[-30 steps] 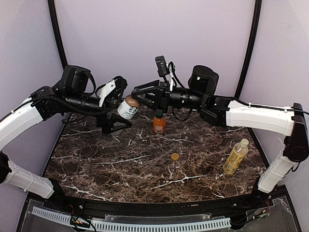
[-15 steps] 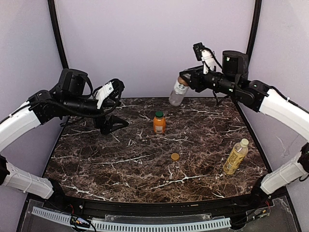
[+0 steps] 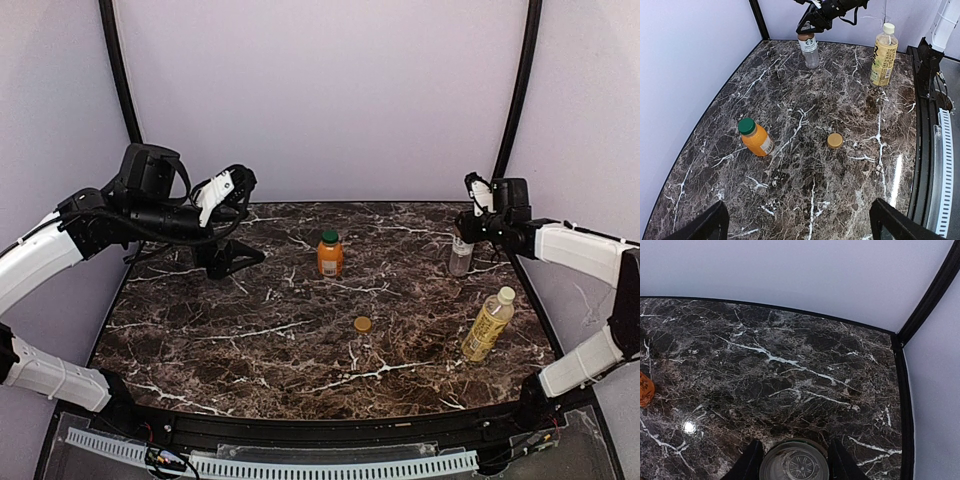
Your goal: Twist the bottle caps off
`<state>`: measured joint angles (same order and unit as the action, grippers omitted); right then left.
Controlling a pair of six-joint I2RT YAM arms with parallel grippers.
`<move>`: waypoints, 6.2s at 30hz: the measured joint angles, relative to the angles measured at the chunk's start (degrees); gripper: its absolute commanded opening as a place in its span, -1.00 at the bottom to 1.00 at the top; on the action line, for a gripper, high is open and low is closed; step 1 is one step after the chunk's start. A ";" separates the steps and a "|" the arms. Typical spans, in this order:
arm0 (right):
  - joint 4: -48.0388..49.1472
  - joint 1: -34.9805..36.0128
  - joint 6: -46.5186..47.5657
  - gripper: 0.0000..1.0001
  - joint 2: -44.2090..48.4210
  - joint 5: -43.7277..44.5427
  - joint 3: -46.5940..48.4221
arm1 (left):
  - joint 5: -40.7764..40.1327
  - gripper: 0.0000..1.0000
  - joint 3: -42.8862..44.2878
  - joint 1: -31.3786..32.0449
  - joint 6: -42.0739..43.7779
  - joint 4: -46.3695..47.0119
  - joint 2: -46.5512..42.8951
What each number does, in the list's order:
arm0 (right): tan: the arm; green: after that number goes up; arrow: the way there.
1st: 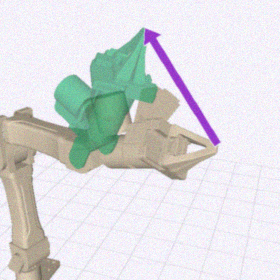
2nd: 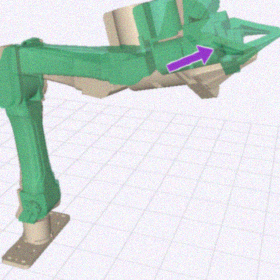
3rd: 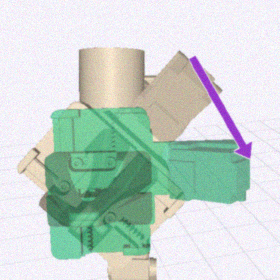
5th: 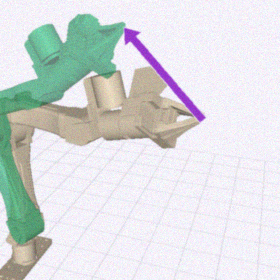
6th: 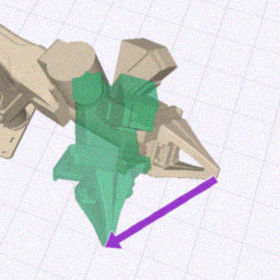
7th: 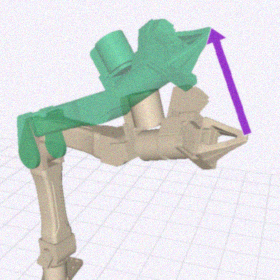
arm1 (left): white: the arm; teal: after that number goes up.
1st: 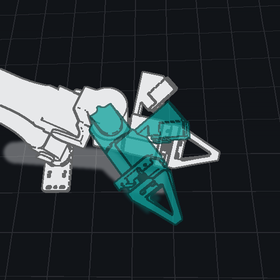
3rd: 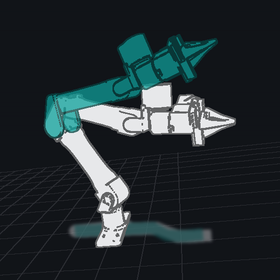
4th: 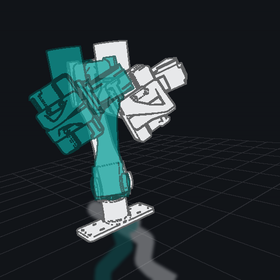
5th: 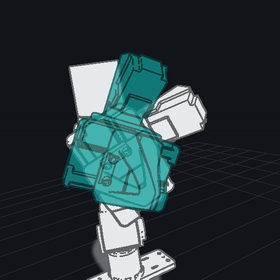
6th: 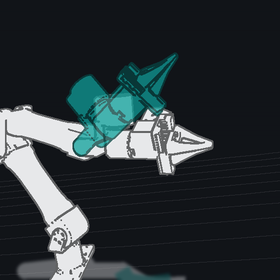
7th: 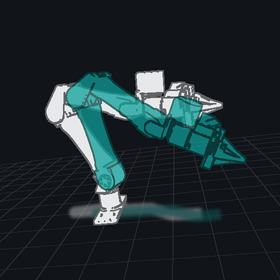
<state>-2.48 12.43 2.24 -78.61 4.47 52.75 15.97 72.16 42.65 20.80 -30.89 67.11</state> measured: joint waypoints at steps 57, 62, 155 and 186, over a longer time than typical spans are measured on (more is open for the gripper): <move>-9.60 -3.50 -4.39 0.76 0.17 -9.44 10.58 | 0.00 0.97 0.00 0.00 1.09 0.00 -0.02; -27.58 -3.48 -6.27 0.54 3.23 -14.45 25.16 | 0.02 0.98 -0.22 0.00 1.42 0.02 -0.50; -56.04 12.20 -25.18 -1.00 18.80 -37.09 22.51 | 10.38 0.93 -11.06 -8.41 0.35 2.89 -8.33; -20.39 31.30 -28.37 -1.00 -16.94 -50.77 42.45 | -5.95 0.12 -0.48 2.58 7.54 2.78 8.11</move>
<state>-22.87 43.72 -26.13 -95.55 -46.30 95.20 10.02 71.68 45.23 28.34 -28.12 75.22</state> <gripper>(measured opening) 0.310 0.663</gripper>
